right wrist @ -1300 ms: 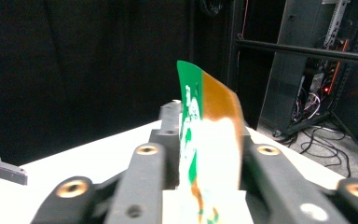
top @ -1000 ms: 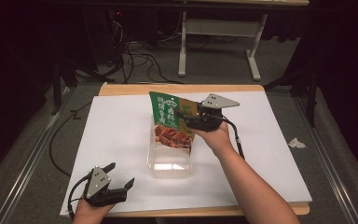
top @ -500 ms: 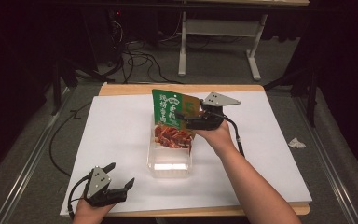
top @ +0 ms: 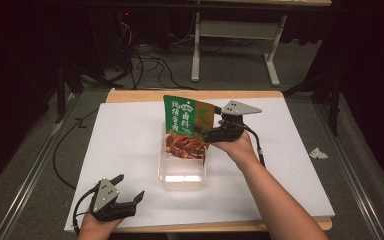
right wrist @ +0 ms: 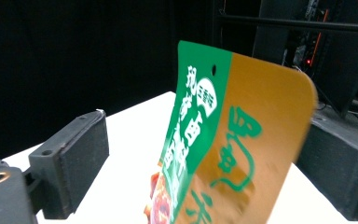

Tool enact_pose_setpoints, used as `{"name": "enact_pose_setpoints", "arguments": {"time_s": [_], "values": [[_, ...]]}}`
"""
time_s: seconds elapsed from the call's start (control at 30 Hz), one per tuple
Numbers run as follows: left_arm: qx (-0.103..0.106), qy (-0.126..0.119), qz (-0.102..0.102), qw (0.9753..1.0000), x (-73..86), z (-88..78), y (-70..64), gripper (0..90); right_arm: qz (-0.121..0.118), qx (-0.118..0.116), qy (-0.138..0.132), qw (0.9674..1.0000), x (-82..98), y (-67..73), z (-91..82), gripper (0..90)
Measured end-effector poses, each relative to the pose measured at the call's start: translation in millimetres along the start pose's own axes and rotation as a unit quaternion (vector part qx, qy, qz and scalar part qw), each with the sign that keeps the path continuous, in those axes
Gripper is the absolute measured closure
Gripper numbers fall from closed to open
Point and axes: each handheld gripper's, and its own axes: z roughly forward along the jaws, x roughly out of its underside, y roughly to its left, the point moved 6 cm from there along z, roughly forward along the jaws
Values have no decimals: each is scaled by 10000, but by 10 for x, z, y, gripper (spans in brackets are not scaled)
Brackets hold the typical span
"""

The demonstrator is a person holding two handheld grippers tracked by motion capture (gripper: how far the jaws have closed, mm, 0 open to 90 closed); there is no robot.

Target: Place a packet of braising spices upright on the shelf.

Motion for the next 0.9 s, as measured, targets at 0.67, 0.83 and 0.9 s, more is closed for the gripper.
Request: {"name": "enact_pose_setpoints", "arguments": {"time_s": [0.67,0.83,0.9], "values": [[-6,15,-8,10000,-4,7,-8,156,29,323,136,9994,282,-177,-703,5],[4,15,-8,10000,-10,20,-9,156,124,472,127,9987,423,-221,-965,6],[29,23,-7,10000,-14,39,-14,156,137,615,152,9979,552,-238,-1136,4]]}}
